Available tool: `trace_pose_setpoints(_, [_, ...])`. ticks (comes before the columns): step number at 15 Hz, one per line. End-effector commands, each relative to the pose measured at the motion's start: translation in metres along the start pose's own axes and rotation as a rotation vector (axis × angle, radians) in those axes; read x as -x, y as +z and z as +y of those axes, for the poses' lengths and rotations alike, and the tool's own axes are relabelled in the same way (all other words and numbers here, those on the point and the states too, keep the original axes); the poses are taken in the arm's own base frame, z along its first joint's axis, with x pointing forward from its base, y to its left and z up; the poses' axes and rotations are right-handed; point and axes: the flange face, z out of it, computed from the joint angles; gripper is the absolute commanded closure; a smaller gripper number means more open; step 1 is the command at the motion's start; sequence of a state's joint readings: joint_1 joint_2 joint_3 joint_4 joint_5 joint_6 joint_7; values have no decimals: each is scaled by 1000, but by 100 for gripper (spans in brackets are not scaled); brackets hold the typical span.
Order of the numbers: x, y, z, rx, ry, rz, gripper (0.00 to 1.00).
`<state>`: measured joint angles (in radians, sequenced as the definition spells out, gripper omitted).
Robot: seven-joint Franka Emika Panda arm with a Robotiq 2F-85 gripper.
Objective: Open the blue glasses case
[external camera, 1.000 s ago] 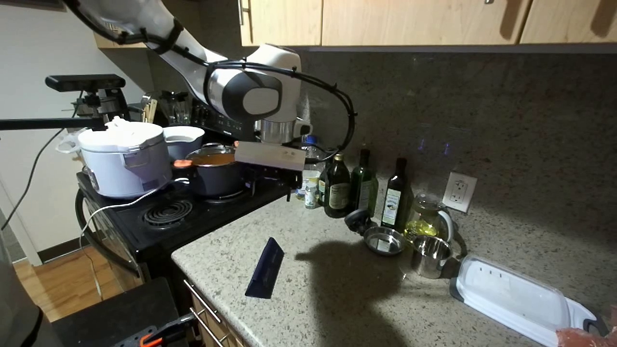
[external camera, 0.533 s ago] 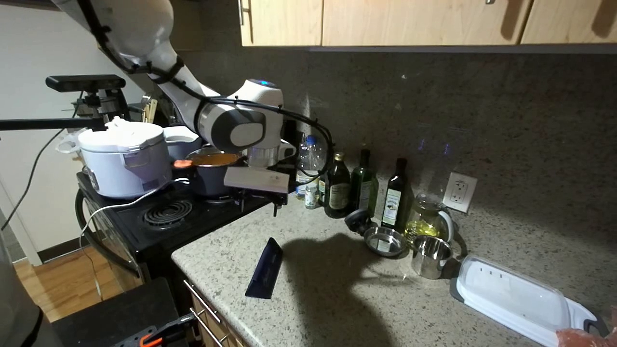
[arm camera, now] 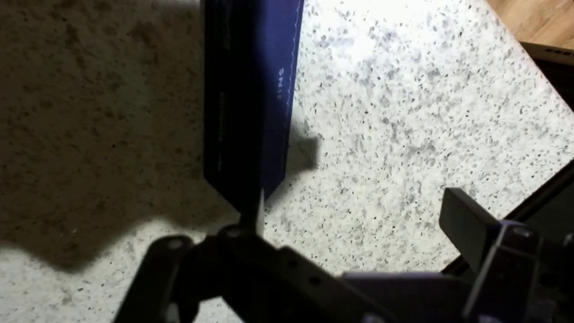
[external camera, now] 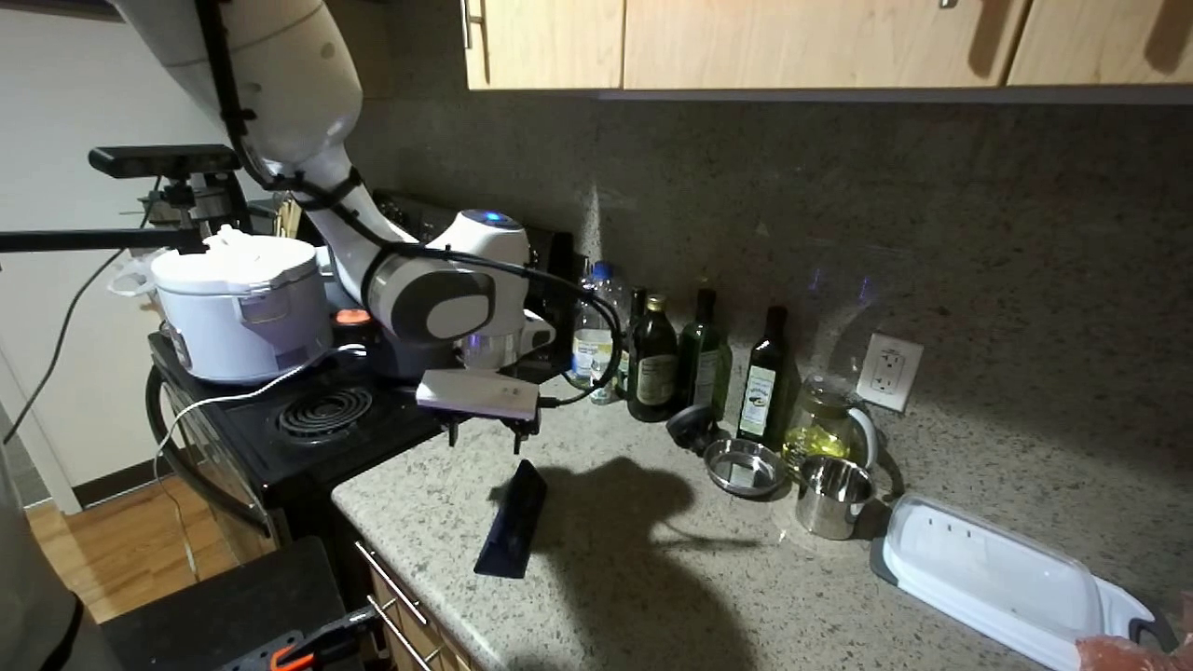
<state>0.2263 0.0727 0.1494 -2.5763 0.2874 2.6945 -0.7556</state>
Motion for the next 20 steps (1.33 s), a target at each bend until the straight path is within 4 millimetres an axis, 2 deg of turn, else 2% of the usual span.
trace_pose_setpoints(1, [-5, 24, 5, 22, 29, 10, 0])
trace_pose_setpoints(6, [-10, 43, 18, 48, 53, -8, 0])
trace_pose_setpoints(8, [-13, 47, 24, 64, 69, -27, 26])
trace_pose_setpoints(16, [-29, 52, 41, 126, 154, -87, 89])
trace_pose_setpoints(18, [-30, 54, 48, 125, 216, -96, 99])
trace_pose_setpoints(20, [-31, 54, 54, 123, 299, -90, 96])
